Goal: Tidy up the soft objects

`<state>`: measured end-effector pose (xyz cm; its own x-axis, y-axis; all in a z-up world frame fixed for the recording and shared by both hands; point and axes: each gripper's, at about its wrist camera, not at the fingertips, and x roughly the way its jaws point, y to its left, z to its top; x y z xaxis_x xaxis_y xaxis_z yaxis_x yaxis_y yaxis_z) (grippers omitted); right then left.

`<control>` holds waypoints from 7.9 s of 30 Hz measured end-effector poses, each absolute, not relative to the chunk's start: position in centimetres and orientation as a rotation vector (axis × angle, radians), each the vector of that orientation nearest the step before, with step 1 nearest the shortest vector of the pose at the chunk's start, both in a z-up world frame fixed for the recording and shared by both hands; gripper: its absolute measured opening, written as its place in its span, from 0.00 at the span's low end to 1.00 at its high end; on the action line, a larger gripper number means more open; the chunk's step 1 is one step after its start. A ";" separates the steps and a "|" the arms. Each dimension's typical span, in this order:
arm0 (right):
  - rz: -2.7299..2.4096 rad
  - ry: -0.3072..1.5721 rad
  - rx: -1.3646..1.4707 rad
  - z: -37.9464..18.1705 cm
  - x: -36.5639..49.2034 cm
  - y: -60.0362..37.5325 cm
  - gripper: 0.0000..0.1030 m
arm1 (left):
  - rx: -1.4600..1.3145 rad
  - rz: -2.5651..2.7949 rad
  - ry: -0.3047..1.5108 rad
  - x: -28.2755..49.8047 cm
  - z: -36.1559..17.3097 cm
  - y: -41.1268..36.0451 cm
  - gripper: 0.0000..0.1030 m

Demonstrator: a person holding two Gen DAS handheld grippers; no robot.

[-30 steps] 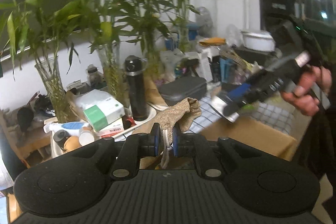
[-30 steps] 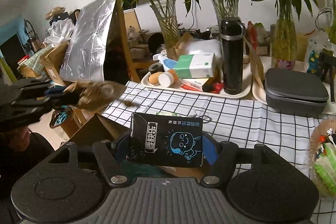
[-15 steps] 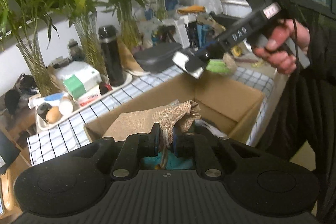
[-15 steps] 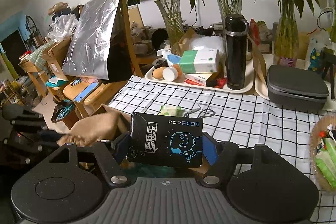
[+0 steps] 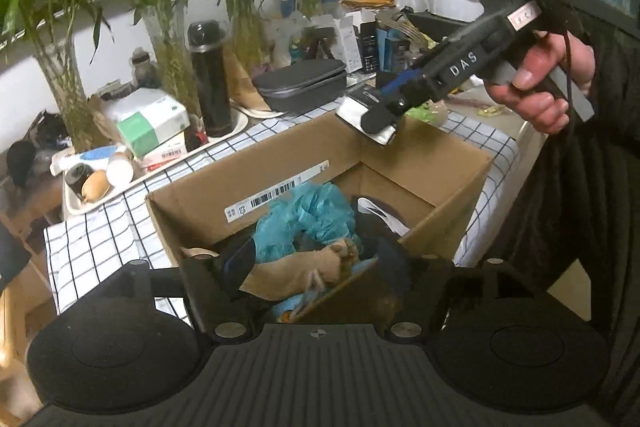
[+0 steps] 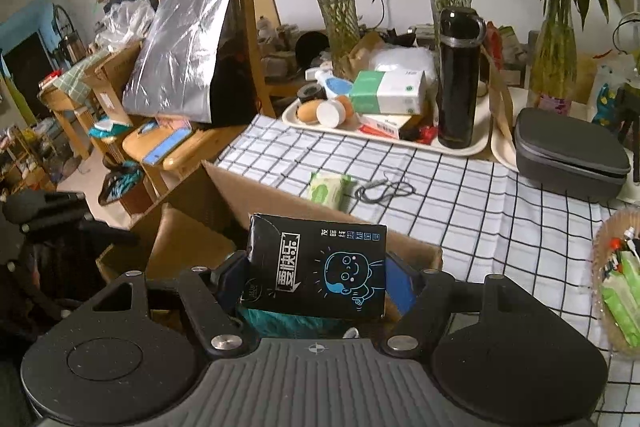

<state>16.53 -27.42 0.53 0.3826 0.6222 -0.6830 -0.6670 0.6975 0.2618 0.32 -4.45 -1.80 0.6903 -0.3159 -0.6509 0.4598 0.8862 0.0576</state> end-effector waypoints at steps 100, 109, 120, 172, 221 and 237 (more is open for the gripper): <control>0.593 0.809 -0.125 -1.4 22.3 -27.5 1.00 | -0.044 -0.116 0.610 10.5 -0.9 3.8 0.78; 0.589 0.796 -0.136 -1.9 23.3 -27.3 1.00 | -0.068 -0.107 0.609 14.0 -2.1 4.9 0.78; 0.576 0.812 -0.091 -3.1 26.3 -27.4 1.00 | -0.128 -0.074 0.623 17.5 -3.8 6.9 0.78; 1.116 0.797 -0.436 -14.0 35.4 -16.4 0.74 | -0.115 -0.027 0.825 21.4 -6.4 6.9 0.78; 0.911 0.738 -0.441 -7.8 33.5 -21.4 0.04 | -0.293 -0.252 1.062 26.6 -13.0 6.6 0.77; 0.816 0.640 -0.371 -4.0 31.1 -24.2 0.04 | 0.015 -0.348 1.058 28.5 -14.9 1.9 0.76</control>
